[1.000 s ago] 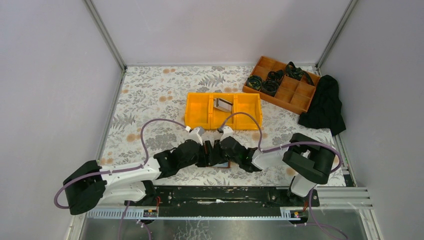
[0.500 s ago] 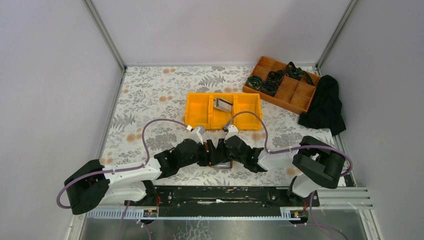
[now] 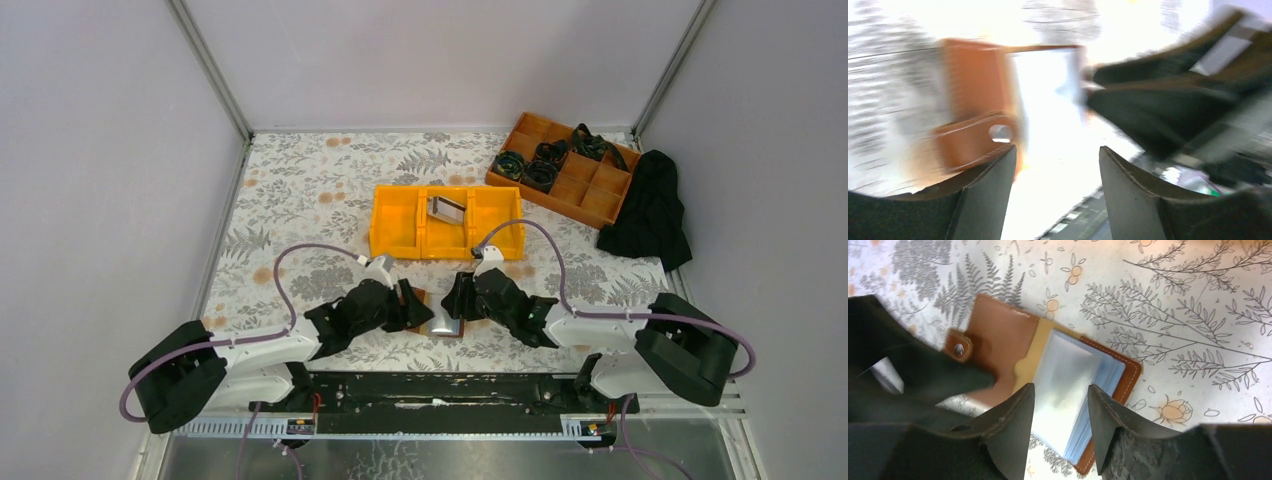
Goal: Take the credit cards out of the card holder
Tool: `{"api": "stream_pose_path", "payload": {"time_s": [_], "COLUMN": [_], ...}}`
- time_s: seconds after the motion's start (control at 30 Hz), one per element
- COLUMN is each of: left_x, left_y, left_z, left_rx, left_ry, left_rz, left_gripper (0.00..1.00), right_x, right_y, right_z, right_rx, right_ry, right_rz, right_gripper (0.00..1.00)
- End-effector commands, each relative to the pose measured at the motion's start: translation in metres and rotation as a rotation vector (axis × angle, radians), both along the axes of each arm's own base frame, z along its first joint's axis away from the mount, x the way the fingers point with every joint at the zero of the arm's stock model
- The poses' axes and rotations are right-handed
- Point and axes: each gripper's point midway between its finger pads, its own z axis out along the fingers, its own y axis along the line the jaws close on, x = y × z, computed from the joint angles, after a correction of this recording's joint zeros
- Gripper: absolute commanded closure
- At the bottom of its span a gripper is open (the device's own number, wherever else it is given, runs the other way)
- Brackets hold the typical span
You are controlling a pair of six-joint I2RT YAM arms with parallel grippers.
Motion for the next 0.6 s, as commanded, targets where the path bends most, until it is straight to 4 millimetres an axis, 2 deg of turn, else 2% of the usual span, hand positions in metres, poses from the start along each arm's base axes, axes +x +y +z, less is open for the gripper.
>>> {"api": "stream_pose_path", "payload": {"time_s": [0.0, 0.43, 0.57], "left_x": [-0.003, -0.004, -0.004], "left_y": [0.073, 0.072, 0.070], "left_z": [-0.073, -0.078, -0.078], "left_rx": [0.333, 0.325, 0.319], "left_ry": [0.089, 0.098, 0.100], "left_rz": [0.146, 0.146, 0.142], "left_gripper": [0.31, 0.31, 0.32], "right_x": [0.002, -0.005, -0.006], "right_y": [-0.004, 0.018, 0.021], "right_z": [0.021, 0.016, 0.017], "right_rx": [0.030, 0.069, 0.073], "right_ry": [-0.043, 0.006, 0.007], "right_rz": [-0.001, 0.078, 0.090], "right_gripper": [0.49, 0.52, 0.57]}}
